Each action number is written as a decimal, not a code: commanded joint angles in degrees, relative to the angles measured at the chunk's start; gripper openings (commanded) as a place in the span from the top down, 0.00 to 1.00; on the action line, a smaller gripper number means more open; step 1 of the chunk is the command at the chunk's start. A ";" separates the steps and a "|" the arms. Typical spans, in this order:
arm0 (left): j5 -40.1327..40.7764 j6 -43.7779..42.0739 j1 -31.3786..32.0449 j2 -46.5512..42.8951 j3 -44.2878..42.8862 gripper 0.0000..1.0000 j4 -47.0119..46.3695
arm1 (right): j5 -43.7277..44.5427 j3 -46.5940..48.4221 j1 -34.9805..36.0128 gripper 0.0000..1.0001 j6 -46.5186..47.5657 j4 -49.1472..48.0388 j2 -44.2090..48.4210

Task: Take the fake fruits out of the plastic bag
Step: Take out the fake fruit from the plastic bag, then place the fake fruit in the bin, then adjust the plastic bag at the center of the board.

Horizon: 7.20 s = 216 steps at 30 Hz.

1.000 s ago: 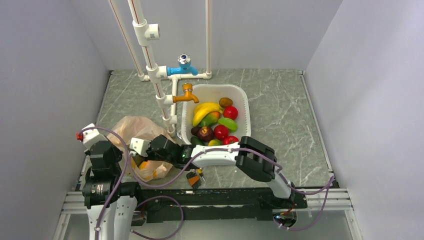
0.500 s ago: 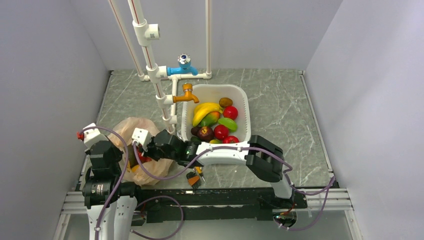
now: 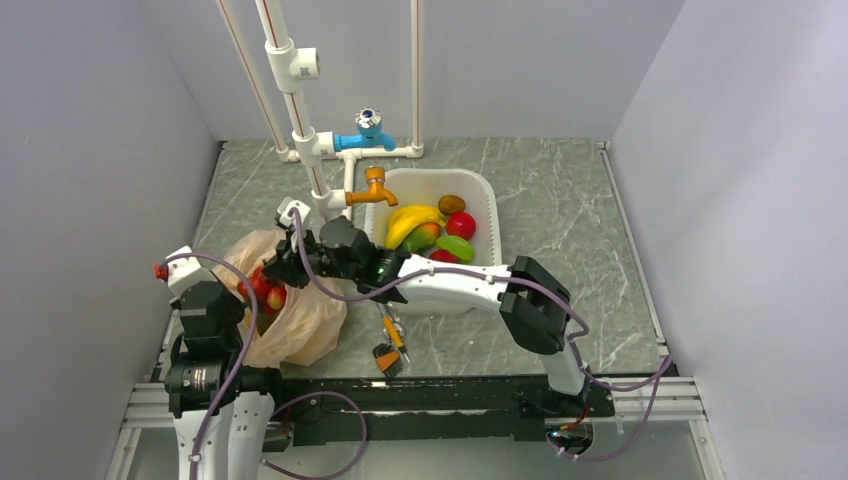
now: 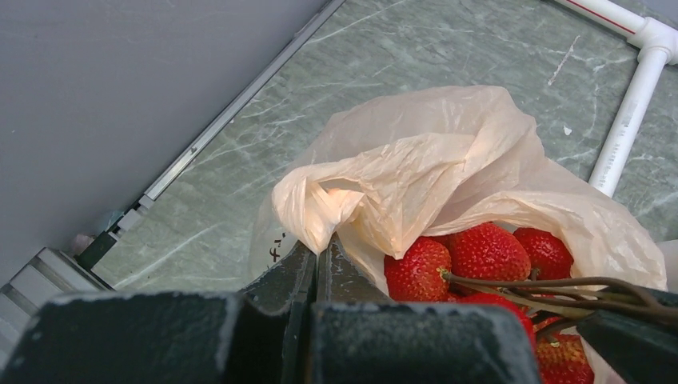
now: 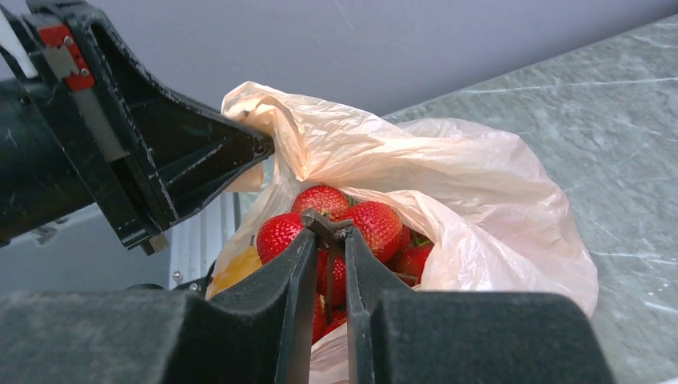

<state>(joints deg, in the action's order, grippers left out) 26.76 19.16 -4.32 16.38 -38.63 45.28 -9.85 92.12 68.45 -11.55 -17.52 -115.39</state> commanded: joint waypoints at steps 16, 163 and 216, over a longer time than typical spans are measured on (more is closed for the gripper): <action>3.94 1.83 0.08 -0.47 -2.85 1.00 1.36 | -24.97 -11.44 -7.51 1.00 -36.26 -32.20 6.60; 3.08 1.32 1.06 -0.19 -2.34 1.00 0.78 | 7.22 3.28 8.27 0.78 18.57 18.41 -9.36; -51.83 4.56 1.02 16.78 -22.30 1.00 -4.00 | 0.16 -15.97 -0.65 0.26 -2.38 -5.65 5.44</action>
<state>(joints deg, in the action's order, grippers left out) -13.28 21.85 -3.36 32.01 -56.38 41.41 -8.25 77.58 69.06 -12.10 -18.13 -113.49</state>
